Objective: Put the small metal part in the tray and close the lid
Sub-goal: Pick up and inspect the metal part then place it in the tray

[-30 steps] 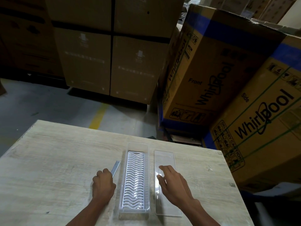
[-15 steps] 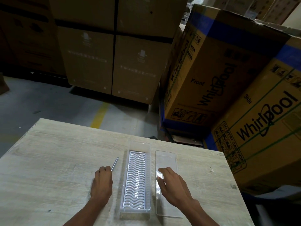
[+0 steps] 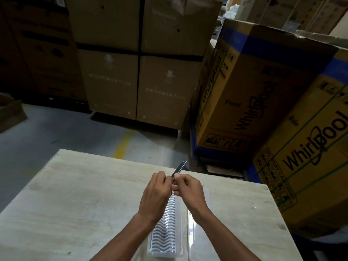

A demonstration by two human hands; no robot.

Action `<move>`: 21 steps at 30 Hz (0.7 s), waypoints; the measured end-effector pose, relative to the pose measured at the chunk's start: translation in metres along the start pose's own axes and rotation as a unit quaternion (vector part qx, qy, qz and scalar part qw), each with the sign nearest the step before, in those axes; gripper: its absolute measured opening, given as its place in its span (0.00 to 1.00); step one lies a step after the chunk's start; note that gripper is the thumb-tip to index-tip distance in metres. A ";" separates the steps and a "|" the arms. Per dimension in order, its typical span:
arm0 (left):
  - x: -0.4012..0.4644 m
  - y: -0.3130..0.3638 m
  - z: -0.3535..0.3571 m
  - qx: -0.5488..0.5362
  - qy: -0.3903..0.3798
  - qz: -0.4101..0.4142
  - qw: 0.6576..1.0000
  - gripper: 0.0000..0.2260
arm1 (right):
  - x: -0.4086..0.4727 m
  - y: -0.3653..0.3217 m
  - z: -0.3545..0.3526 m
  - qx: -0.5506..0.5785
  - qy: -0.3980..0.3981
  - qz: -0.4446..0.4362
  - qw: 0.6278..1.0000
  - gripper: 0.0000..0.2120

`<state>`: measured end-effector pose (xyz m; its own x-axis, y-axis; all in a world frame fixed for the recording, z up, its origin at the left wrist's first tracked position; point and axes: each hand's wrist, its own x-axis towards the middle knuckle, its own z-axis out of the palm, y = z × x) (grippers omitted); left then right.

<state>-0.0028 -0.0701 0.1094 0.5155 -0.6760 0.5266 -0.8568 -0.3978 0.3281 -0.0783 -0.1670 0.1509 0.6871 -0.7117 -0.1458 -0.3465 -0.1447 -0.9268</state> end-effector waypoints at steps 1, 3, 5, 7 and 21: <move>0.003 0.002 -0.001 0.008 0.010 0.015 1.000 0.10 | 0.001 -0.005 -0.001 0.027 0.002 0.004 1.000 0.12; 0.007 0.007 -0.005 0.022 0.027 0.039 0.999 0.09 | 0.003 -0.011 -0.005 0.058 0.015 0.004 0.998 0.13; 0.012 0.012 -0.012 0.017 0.042 0.050 0.998 0.11 | 0.005 -0.015 -0.009 0.058 0.033 0.000 0.998 0.11; 0.016 0.017 -0.019 -0.002 0.044 0.047 0.998 0.12 | 0.006 -0.019 -0.013 0.066 0.039 -0.001 0.997 0.11; 0.041 0.038 -0.080 -0.508 -0.116 -0.319 0.792 0.04 | 0.004 -0.076 -0.064 0.118 0.005 -0.023 0.993 0.08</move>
<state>-0.0133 -0.0635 0.2066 0.7222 -0.6811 -0.1202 0.0895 -0.0803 0.9927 -0.0899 -0.2031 0.2429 0.6925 -0.7146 -0.0989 -0.1553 -0.0138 -0.9878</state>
